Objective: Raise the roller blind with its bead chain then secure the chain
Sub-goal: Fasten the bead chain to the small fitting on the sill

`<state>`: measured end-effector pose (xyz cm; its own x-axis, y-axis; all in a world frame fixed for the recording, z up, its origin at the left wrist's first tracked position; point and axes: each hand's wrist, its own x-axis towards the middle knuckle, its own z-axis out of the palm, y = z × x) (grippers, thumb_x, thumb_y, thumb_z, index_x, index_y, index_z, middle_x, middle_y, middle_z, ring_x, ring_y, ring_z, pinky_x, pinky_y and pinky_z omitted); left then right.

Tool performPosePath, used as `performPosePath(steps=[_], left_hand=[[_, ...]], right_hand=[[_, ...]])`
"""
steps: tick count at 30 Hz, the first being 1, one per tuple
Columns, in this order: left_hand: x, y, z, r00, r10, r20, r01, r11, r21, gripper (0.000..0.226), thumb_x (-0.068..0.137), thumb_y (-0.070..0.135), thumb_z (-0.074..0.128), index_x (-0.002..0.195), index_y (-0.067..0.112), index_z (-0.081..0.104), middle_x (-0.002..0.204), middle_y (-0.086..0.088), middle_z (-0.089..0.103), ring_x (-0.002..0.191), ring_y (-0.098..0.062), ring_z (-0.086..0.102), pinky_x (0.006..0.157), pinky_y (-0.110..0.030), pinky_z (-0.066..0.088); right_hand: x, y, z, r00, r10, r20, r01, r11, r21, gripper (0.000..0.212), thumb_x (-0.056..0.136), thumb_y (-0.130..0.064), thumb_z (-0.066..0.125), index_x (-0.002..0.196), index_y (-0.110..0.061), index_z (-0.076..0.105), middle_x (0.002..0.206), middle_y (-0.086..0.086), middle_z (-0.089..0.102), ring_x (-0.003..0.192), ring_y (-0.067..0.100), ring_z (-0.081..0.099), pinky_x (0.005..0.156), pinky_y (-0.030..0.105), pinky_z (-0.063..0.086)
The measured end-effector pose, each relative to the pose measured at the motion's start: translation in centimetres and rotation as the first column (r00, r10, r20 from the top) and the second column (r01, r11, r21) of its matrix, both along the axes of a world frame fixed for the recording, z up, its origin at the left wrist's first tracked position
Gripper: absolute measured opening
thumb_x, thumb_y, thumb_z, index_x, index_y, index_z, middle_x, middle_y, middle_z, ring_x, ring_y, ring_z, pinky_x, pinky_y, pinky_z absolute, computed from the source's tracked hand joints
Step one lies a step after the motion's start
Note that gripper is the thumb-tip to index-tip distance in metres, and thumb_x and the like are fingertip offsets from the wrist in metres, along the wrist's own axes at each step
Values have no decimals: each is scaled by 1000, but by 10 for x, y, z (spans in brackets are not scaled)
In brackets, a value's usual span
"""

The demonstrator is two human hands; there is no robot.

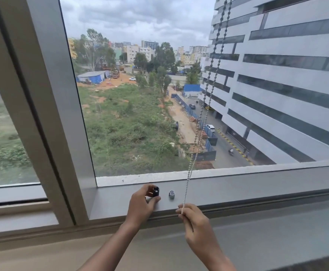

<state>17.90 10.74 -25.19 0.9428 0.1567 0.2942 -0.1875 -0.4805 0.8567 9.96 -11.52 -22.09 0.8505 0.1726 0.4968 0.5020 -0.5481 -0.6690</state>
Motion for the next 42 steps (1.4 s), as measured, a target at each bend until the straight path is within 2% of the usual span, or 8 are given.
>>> performPosePath(steps=[10, 15, 19, 26, 31, 35, 38, 42], left_hand=[[-15, -9, 1, 993, -49, 105, 54, 998, -40, 39, 93, -1, 80, 106, 33, 67, 98, 14, 77, 101, 0, 74, 75, -6, 49], [-41, -25, 5, 992, -75, 98, 90, 983, -162, 36, 100, -3, 72, 114, 28, 64, 104, 10, 76, 94, -13, 79, 81, -30, 64], [-66, -35, 7, 983, -112, 146, 133, 980, -145, 30, 99, -5, 72, 120, 15, 65, 105, -2, 79, 94, -19, 82, 88, -42, 66], [-95, -54, 16, 969, -78, 233, 128, 970, -206, 48, 95, 6, 80, 131, 32, 61, 113, 13, 82, 100, -13, 82, 89, -24, 64], [-109, -59, 15, 974, -29, 224, 82, 970, -227, 61, 96, 18, 82, 146, 27, 49, 118, 9, 82, 99, -15, 84, 87, -29, 65], [-118, -61, 23, 959, -16, 284, 70, 981, -179, 50, 99, 24, 77, 142, 29, 52, 123, 16, 79, 98, -15, 84, 87, -32, 66], [-123, -64, 32, 947, -13, 321, 60, 988, -139, 50, 99, 14, 79, 139, 32, 56, 120, 16, 80, 100, -13, 83, 90, -24, 63], [-129, -68, 44, 932, 0, 362, 38, 994, -99, 59, 97, 11, 80, 135, 49, 55, 118, 21, 79, 99, -8, 81, 91, -17, 59]], right_hand=[[-7, 2, 12, 1000, 6, 27, -6, 1000, 21, 20, 101, 5, 63, 107, -10, 76, 119, -8, 68, 111, 11, 71, 93, 32, 59], [-9, 2, 25, 998, 15, 53, -18, 998, 56, 35, 96, 16, 64, 109, -13, 79, 118, -3, 72, 115, 9, 71, 97, 22, 55], [-9, 0, 37, 997, 55, 50, -61, 989, 133, 39, 93, 20, 65, 109, -12, 80, 116, -3, 75, 112, 13, 73, 95, 29, 59], [-20, -3, 58, 982, 179, 60, -189, 948, 257, 42, 86, 23, 70, 110, -10, 81, 112, -1, 77, 108, 17, 76, 91, 31, 62], [-29, -7, 63, 969, 238, 63, -246, 923, 297, 36, 87, 18, 75, 111, -8, 81, 111, 3, 78, 107, 17, 77, 90, 29, 61], [-34, -8, 64, 958, 279, 63, -284, 900, 331, 37, 88, 20, 75, 114, -6, 81, 112, 8, 78, 107, 21, 78, 90, 35, 64], [-35, -10, 63, 946, 321, 47, -315, 877, 363, 38, 90, 20, 72, 115, -7, 81, 113, 10, 78, 108, 24, 78, 91, 39, 64], [-36, -9, 63, 944, 319, 85, -326, 856, 401, 30, 94, 5, 74, 113, -16, 82, 111, -2, 78, 106, 20, 78, 88, 25, 61]])
